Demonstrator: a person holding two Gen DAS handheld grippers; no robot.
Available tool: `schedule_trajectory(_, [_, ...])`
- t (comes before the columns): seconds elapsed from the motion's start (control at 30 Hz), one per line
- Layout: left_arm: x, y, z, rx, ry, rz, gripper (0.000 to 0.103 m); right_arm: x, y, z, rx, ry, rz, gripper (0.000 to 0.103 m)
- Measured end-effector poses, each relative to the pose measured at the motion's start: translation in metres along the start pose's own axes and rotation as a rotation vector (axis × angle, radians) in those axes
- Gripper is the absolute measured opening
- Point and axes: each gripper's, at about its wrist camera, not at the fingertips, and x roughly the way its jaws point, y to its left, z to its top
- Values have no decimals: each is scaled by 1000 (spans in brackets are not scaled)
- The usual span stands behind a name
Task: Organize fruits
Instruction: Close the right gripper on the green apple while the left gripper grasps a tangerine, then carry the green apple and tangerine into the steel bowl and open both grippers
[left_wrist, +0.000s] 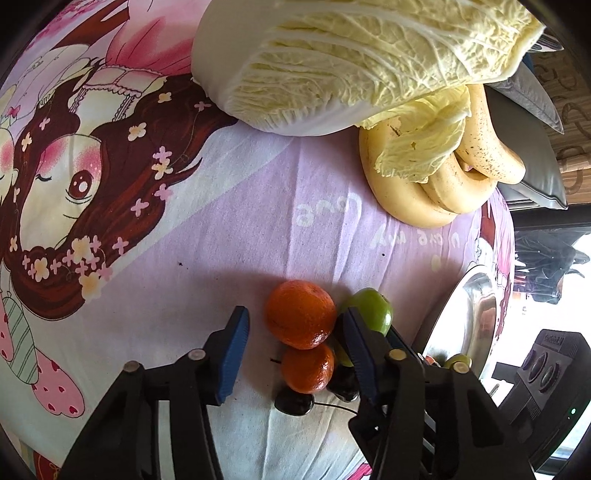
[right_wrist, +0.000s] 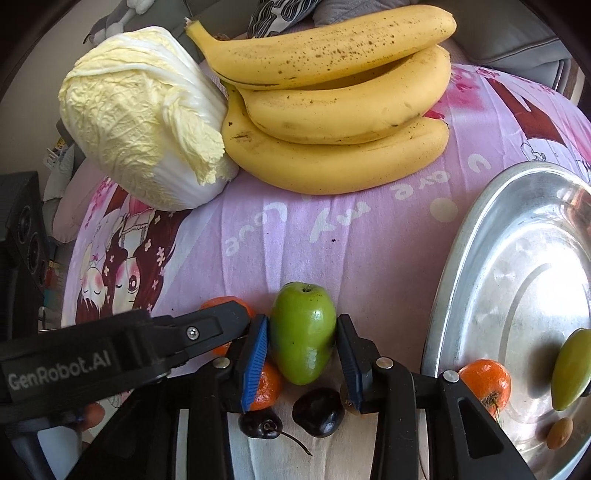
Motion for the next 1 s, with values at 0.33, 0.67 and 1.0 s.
schedule_trajectory(0.33, [13, -1, -6, -12, 7, -24, 41, -21, -18, 2, 42, -23, 25, 40])
schedule_trajectory(0.67, [-16, -13, -14, 1, -59, -44, 40, -52, -26, 7, 57, -85, 73, 40])
schedule_trajectory(1.0, [-41, -31, -27, 65, -118, -38, 40, -85, -47, 4, 93, -158, 69, 40])
